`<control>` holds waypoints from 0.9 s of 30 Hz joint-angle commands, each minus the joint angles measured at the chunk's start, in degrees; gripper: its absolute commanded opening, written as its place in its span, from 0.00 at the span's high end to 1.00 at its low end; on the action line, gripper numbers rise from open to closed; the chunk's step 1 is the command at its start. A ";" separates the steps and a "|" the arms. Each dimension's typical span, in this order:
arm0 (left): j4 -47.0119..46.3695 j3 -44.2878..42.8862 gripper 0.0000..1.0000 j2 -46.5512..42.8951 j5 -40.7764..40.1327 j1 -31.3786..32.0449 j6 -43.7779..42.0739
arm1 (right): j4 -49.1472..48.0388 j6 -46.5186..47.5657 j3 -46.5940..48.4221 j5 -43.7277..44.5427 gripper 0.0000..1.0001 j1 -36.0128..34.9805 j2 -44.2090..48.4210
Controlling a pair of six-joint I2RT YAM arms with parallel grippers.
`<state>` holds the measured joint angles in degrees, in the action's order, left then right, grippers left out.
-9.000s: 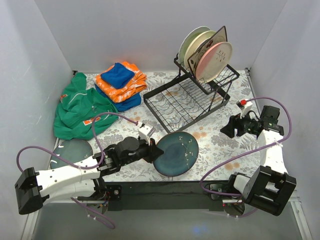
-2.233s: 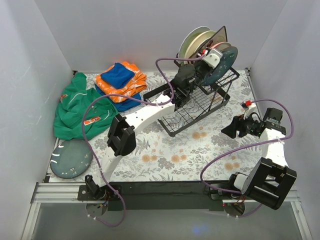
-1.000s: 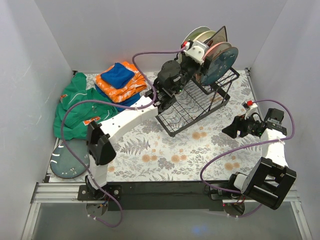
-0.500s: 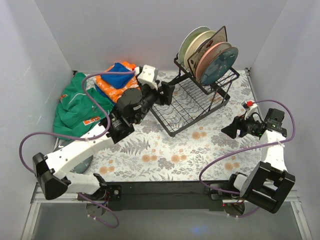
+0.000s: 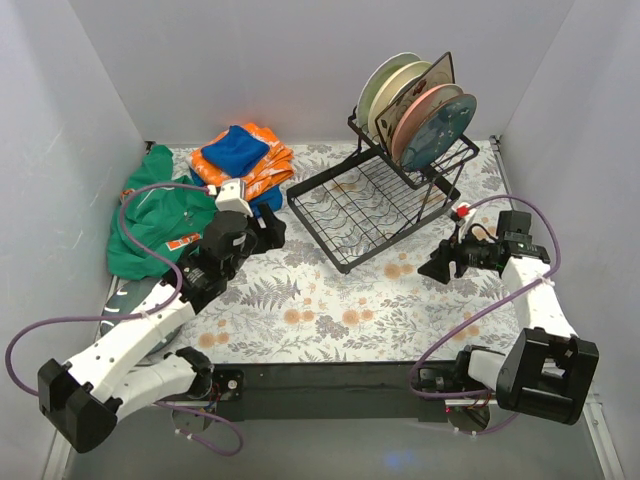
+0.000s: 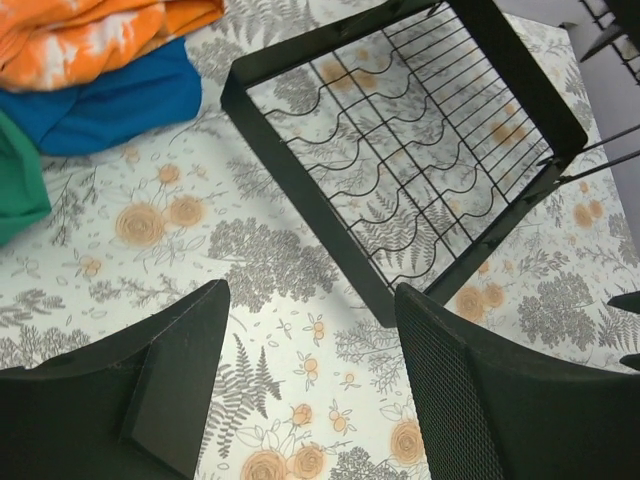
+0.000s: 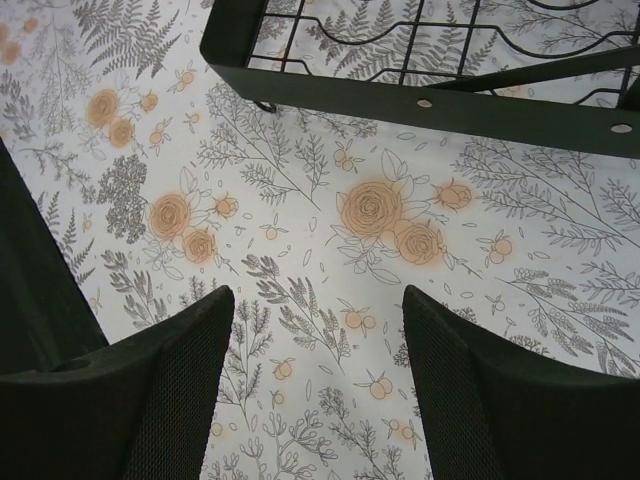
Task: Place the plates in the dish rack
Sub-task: Insert the plate into the dish rack, then grab a plate with the left arm
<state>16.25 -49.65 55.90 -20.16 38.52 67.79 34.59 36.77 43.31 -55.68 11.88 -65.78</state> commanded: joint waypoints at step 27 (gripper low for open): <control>23.12 10.18 0.34 -12.48 -10.60 -5.39 26.69 | 5.58 0.76 14.60 3.91 0.24 -42.89 -16.13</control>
<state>35.27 -40.77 43.99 -27.51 33.47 88.68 39.18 38.92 53.54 -51.11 -28.29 -79.07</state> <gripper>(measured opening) 0.658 0.760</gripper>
